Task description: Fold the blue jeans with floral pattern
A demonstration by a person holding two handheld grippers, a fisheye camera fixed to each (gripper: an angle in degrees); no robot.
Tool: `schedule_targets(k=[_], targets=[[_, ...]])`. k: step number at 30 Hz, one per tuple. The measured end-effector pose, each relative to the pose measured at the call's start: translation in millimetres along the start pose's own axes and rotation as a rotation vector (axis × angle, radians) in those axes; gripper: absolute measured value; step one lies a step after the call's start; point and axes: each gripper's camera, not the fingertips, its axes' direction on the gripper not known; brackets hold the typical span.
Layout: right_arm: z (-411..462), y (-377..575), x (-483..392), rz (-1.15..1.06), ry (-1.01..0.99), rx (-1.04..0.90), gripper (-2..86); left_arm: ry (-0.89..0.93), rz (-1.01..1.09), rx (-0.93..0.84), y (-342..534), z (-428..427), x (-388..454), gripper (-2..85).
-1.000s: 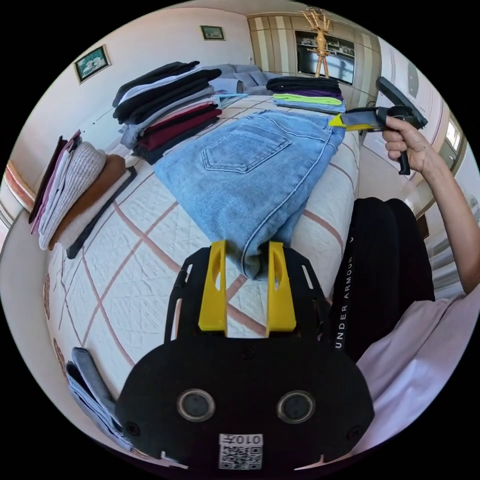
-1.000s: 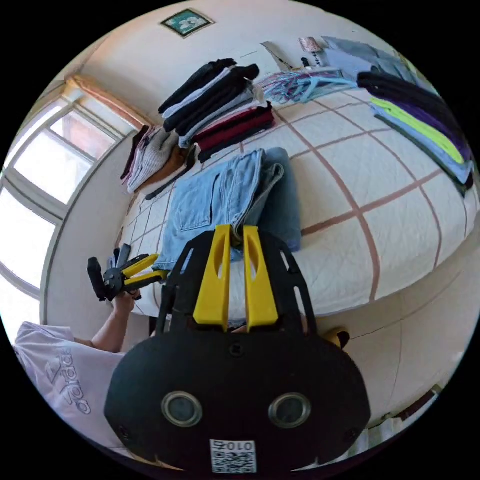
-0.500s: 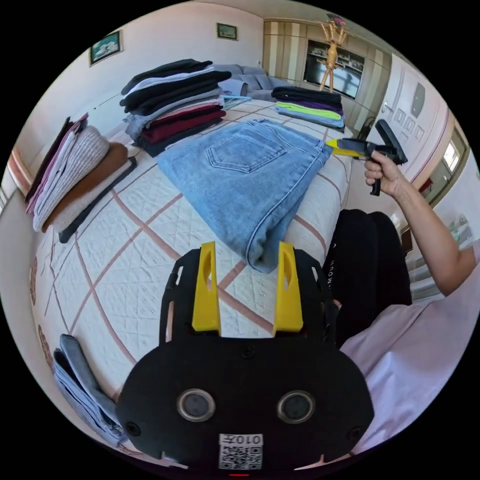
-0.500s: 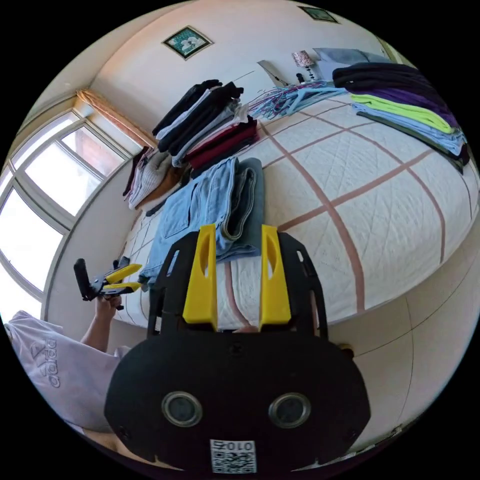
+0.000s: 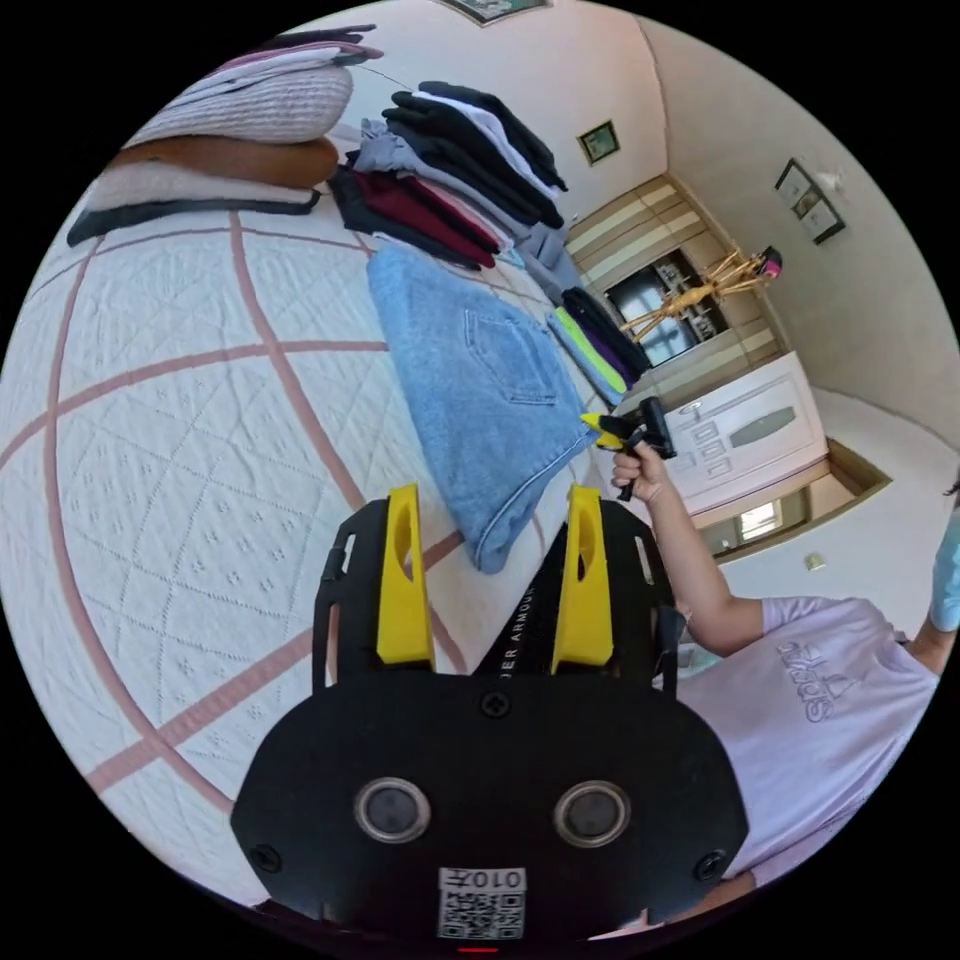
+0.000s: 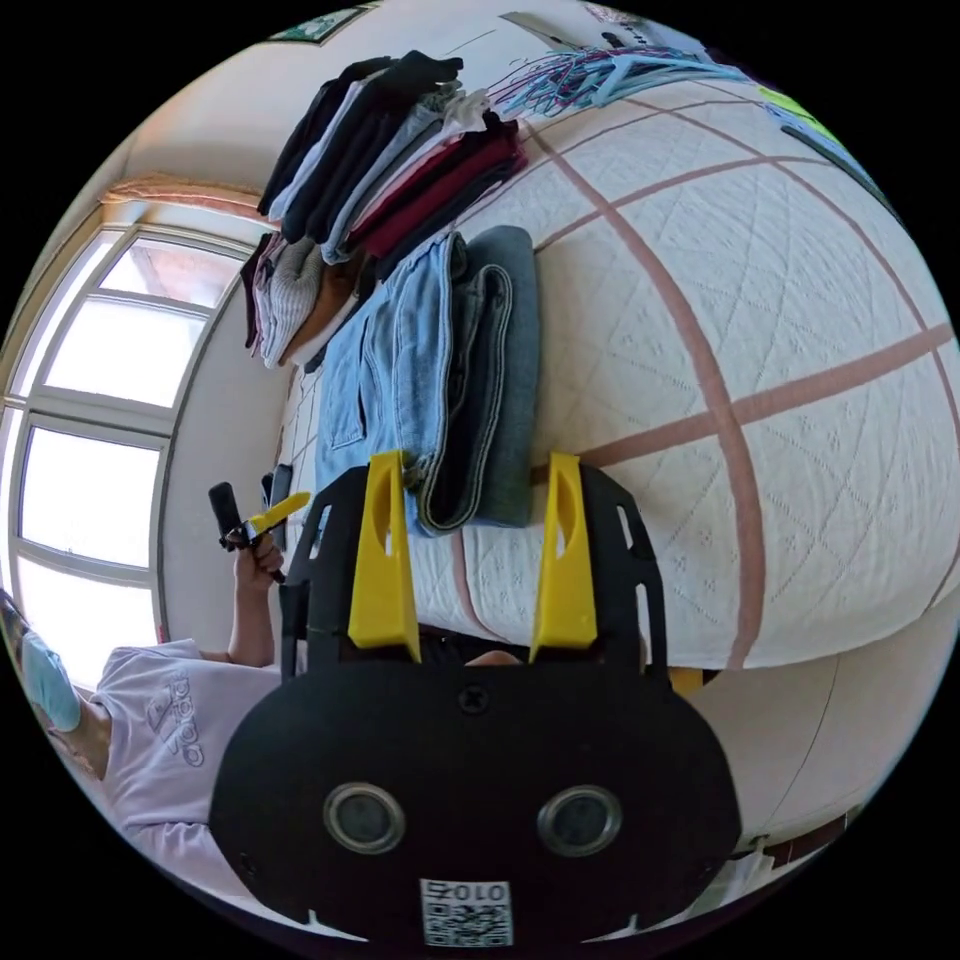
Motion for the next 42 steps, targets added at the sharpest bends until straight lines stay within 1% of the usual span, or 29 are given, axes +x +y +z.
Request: schedule_targets(k=[1,3,5,7,9,11,13,15,18,21,23,28,31,34,37,40,42], targets=[[1.0,-2.9,-0.4,-0.005,-0.024,-0.025,15.3,0.004,-0.014,0.005,0.4,-4.1,-6.8,20.1],[-0.2,-5.5,-2.0,-0.012,0.015,-0.037,13.1,-0.025,-0.041,-0.030,0.1,-1.1,-20.8,20.0],[-3.3,-8.5,2.7,-0.015,-0.036,-0.052,10.8,0.029,-0.069,-0.048,0.5,3.4,-33.4,19.9],[-6.5,-9.1,6.8,-0.018,-0.051,-0.054,9.6,0.076,-0.075,-0.063,-0.2,7.6,-37.8,19.5],[-13.6,-7.2,6.9,-0.025,-0.070,-0.043,8.9,0.055,-0.066,-0.095,-1.5,12.3,-38.9,19.3],[-24.8,-0.2,-0.2,-0.040,-0.079,-0.032,8.4,0.050,-0.068,-0.089,-1.1,9.3,-43.4,19.0],[-35.2,10.7,-8.1,-0.062,-0.101,-0.016,8.2,0.083,-0.078,-0.075,0.3,0.2,-52.1,18.7],[-45.5,26.3,-16.0,-0.087,-0.119,0.000,8.2,0.107,-0.073,-0.074,1.7,-7.6,-53.3,18.7],[-59.0,60.0,-14.1,-0.088,-0.104,0.021,8.1,0.094,-0.053,-0.120,2.7,-16.4,-49.8,19.0],[-58.6,93.6,27.3,-0.001,-0.161,0.045,8.2,0.138,-0.073,-0.132,3.3,-20.6,-55.1,19.3],[-45.6,112.7,62.4,0.063,-0.262,0.078,8.3,0.137,-0.076,-0.152,0.6,-17.3,-56.1,19.3],[-34.8,125.9,86.2,0.061,-0.315,0.119,8.5,0.125,-0.045,-0.238,-13.8,10.0,-43.3,18.4],[-30.3,130.3,97.9,0.031,-0.334,0.120,8.6,0.118,-0.055,-0.236,-18.1,10.6,-44.0,17.3],[-21.0,135.8,114.1,0.023,-0.362,0.126,8.6,0.174,-0.051,-0.241,-18.3,9.6,-38.0,16.4],[-16.6,141.8,123.3,0.022,-0.407,0.143,8.9,0.150,-0.045,-0.248,-19.4,5.7,-33.2,15.5],[-18.7,146.0,120.0,0.004,-0.392,0.159,11.3,0.152,-0.072,-0.259,-20.7,4.1,-43.9,14.2],[-17.4,145.8,118.8,0.032,-0.338,0.145,13.3,0.150,-0.081,-0.256,-21.3,1.3,-45.8,13.3]])
